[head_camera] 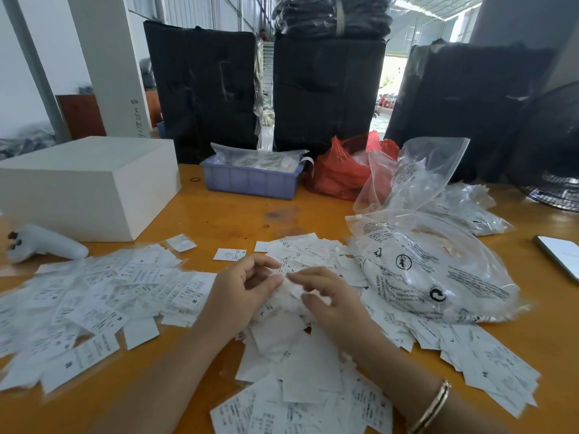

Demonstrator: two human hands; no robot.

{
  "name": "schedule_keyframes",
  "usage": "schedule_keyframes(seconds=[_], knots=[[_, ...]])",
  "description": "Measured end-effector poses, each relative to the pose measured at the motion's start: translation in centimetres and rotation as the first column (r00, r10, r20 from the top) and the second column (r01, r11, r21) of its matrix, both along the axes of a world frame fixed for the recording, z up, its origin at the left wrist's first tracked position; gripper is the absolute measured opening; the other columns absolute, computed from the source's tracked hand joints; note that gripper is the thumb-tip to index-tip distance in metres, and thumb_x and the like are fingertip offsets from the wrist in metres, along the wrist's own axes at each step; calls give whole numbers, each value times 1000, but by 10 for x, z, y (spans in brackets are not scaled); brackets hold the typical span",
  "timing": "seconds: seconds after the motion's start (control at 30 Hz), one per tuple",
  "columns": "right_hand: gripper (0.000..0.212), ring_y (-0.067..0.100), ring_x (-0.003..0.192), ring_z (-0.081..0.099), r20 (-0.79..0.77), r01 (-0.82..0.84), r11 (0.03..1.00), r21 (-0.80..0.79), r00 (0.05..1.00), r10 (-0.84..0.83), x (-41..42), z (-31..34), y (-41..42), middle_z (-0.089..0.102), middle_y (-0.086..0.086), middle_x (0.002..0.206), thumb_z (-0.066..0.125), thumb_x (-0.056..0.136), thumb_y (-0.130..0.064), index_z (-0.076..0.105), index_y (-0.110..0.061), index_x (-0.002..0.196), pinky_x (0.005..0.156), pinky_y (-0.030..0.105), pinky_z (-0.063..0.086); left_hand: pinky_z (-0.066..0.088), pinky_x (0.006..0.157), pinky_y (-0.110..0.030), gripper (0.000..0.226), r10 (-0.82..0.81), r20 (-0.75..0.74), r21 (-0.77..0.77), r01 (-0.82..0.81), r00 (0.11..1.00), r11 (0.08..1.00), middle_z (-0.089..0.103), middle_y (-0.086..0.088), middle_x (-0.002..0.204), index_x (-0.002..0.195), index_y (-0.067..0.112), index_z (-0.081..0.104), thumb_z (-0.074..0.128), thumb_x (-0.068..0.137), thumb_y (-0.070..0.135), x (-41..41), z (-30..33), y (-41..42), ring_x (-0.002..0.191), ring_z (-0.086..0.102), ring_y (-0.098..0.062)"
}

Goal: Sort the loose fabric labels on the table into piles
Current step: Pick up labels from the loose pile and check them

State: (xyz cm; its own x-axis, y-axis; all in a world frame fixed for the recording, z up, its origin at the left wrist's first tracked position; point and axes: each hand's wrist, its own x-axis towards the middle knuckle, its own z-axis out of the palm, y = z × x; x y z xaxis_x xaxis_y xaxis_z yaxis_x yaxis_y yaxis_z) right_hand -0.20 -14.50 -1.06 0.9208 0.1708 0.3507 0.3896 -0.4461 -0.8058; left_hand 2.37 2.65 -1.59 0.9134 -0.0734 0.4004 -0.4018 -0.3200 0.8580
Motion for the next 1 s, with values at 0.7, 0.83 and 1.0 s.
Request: schedule_keyframes(seconds=[0.7,0.83,1.0], knots=[[18,23,87,53,66,626,476,-618,644,-762,63,20,-143,65,5,99,48,92,-20,67,-23,92,82,35,38,39,86,-42,28,563,302,572,-618,770,539,62,-6,114,115,20,62,63,87,22,12,-4,40,107,54,-26],[34,20,71,49,143,614,388,-688,638,-757,63,24,-144,57,-1,70,44,94,-28,59,-18,66,78,36,30,40,89,-40,27,489,300,559,-567,819,606,63,-3,115,114,19,63,61,88,26,12,-5,31,109,53,-23],[31,24,84,56,344,733,362,-576,619,-706,55,36,-140,60,-4,69,46,91,-26,64,-20,67,81,38,29,41,89,-38,21,414,320,487,-523,852,700,66,-3,108,107,17,67,66,85,18,9,-5,24,105,57,-24]])
